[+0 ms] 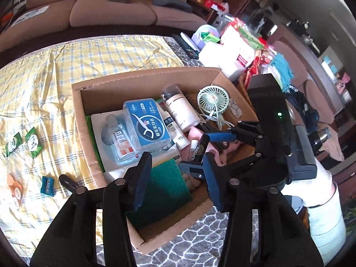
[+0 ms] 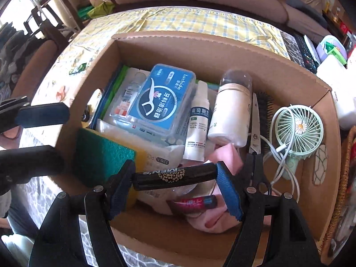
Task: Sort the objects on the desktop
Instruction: 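Open both grippers to drop the tube and flashlight into the box, then reach the left gripper to the plastic bag of orange and white caps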
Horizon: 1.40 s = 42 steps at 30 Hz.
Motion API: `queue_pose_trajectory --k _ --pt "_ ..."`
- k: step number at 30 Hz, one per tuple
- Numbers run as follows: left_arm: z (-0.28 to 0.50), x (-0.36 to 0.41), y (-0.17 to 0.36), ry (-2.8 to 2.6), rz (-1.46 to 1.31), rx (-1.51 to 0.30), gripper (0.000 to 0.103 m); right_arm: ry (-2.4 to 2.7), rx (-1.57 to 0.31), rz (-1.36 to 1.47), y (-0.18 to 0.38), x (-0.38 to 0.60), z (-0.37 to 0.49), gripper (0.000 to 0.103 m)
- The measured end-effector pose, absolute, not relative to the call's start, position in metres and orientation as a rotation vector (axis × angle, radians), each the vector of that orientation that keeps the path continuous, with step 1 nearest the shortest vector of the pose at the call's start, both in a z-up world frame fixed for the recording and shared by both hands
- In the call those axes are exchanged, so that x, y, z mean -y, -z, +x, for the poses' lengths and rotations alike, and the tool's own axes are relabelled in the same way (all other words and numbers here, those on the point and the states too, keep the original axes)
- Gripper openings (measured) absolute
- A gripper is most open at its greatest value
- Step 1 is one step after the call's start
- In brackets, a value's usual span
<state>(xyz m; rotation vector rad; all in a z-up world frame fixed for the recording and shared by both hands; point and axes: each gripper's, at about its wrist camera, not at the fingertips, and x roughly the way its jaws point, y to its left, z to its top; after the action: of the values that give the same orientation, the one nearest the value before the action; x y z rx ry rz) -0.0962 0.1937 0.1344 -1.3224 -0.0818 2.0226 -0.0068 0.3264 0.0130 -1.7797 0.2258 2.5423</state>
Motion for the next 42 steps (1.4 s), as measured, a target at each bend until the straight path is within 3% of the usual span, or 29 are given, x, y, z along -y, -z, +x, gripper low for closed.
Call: queue_pose_trajectory --k 3,9,12,13,16,28,39,42 --pt "-0.094 -0.184 -0.136 -2.026 -1.315 0.089 0.062 -2.531 -0.281 -1.702 -0.022 -0.336 0.001 0.084" --pt "-0.087 -0.164 -0.145 -2.044 -1.290 0.109 0.065 -2.537 -0.315 -1.580 -0.055 -0.341 0.020 0.085" --pt "-0.081 -0.144 -0.149 -2.075 -1.264 0.118 0.088 -2.602 -0.289 -1.511 -0.073 -0.324 0.026 0.085" --pt "-0.079 -0.137 -0.150 -2.078 -1.261 0.127 0.103 -2.630 -0.286 -1.482 -0.079 -0.316 0.028 0.087" --pt "-0.073 -0.113 -0.149 -2.092 -1.270 0.145 0.103 -2.718 -0.262 -1.394 -0.093 -0.291 0.031 0.103" --pt "-0.037 0.012 -0.158 -2.300 -1.264 0.058 0.103 -2.834 -0.243 -1.362 -0.103 -0.191 0.032 0.103" --pt "-0.016 0.112 -0.115 -2.390 -1.334 0.004 0.103 -2.989 -0.329 -1.299 -0.090 -0.101 0.010 0.102" --pt "-0.017 0.120 -0.102 -2.374 -1.352 0.014 0.103 -2.995 -0.332 -1.338 -0.080 -0.085 -0.004 0.097"
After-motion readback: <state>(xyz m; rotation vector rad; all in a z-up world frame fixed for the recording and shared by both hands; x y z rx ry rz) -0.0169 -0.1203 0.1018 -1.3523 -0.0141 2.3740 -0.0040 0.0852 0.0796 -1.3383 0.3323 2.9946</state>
